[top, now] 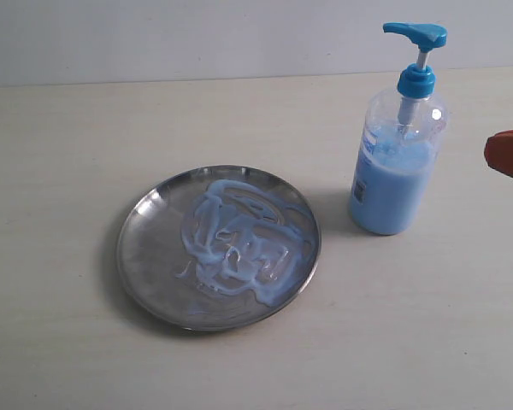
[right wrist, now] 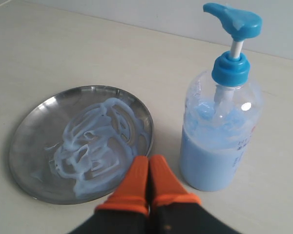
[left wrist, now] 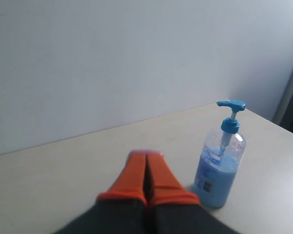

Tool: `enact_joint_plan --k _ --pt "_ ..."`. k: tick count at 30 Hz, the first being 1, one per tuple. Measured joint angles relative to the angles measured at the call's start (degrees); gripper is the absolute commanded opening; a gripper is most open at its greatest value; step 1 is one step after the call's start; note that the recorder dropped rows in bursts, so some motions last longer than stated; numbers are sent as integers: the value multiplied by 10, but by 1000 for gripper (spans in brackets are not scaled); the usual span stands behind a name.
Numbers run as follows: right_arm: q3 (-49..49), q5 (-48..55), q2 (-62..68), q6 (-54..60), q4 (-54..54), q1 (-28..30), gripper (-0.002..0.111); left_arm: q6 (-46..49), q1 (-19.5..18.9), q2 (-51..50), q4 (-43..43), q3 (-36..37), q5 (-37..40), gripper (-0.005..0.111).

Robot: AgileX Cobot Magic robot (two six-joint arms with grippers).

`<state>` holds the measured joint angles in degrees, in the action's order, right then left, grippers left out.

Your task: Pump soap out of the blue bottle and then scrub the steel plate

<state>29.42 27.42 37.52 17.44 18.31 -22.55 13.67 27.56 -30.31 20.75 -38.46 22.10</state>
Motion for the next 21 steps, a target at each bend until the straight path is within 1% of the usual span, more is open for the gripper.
enact_joint_plan --k 6,9,14,17,19,21 --pt "0 0 0 0 0 0 0 16 0 0 -9 6 -13 0" --pt "0 0 0 0 0 0 0 17 0 1 -13 26 -47 0" --pt "0 0 0 0 0 0 0 -41 -3 12 -72 76 -101 0" --pt "0 1 0 0 0 0 0 -95 -20 26 -124 109 -122 0" --pt "0 1 0 0 0 0 0 -137 -40 39 -151 134 -135 0" --pt "0 1 0 0 0 0 0 -157 -60 55 -164 157 -141 0"
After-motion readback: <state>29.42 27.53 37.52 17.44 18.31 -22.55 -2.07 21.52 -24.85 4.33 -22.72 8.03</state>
